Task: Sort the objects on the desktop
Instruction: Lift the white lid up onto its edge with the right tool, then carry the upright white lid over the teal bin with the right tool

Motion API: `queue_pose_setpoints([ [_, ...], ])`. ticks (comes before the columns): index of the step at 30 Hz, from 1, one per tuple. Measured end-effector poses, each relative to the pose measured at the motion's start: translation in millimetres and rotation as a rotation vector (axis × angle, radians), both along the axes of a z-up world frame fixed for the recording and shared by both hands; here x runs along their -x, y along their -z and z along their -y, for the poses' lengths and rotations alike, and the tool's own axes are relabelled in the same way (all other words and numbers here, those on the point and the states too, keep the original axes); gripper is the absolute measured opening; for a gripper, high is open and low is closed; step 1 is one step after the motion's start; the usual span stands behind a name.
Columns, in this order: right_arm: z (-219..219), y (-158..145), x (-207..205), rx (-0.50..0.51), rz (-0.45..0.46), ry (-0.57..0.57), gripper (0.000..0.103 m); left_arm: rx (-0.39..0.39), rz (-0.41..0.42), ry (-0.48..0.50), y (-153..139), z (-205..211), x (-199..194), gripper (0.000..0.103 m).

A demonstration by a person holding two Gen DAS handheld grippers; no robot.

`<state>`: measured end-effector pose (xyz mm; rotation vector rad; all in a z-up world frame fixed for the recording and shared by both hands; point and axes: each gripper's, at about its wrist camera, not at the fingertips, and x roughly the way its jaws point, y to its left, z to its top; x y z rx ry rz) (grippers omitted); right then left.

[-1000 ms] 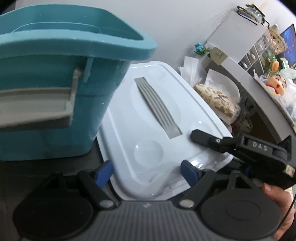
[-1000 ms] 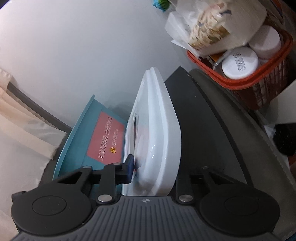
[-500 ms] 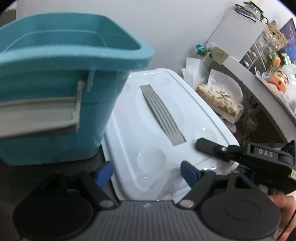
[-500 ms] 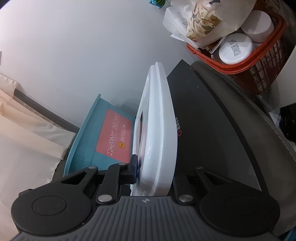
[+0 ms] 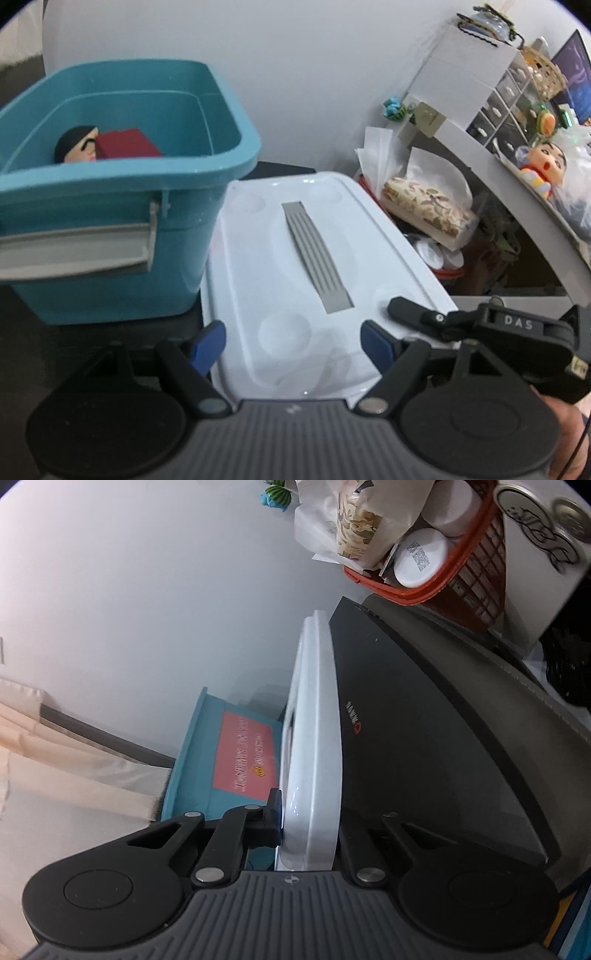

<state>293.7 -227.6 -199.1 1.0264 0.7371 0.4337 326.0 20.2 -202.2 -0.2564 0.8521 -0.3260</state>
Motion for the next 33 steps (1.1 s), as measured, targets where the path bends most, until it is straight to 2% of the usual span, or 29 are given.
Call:
queue_pose_setpoints([
  [5,1.2,-4.7,12.0,-0.034,0.007,0.013,0.009,-0.046,0.010,-0.004,-19.8,-6.8,13.8,0.082],
  [7,3.4,-5.7,16.4,-0.057,0.005,0.025,0.009,-0.061,0.019,-0.008,-36.5,-17.2,24.6,0.082],
  [10,7.7,-7.0,23.0,-0.085,0.001,0.044,0.009,-0.075,0.026,-0.013,-70.9,-68.3,59.6,0.082],
  [13,11.0,-8.5,27.9,-0.110,0.000,0.060,0.009,-0.063,0.031,-0.014,-89.0,-93.7,85.9,0.082],
  [20,17.9,-16.8,42.6,-0.147,0.026,0.072,0.009,-0.086,0.031,-0.004,-104.9,-88.7,109.1,0.082],
  [27,25.5,-25.3,50.0,-0.163,0.061,0.065,0.009,-0.123,-0.044,-0.011,-119.7,-80.7,117.8,0.079],
  [33,34.4,-36.1,59.3,-0.181,0.083,0.064,0.009,-0.146,-0.044,-0.008,-129.3,-75.0,126.7,0.078],
])
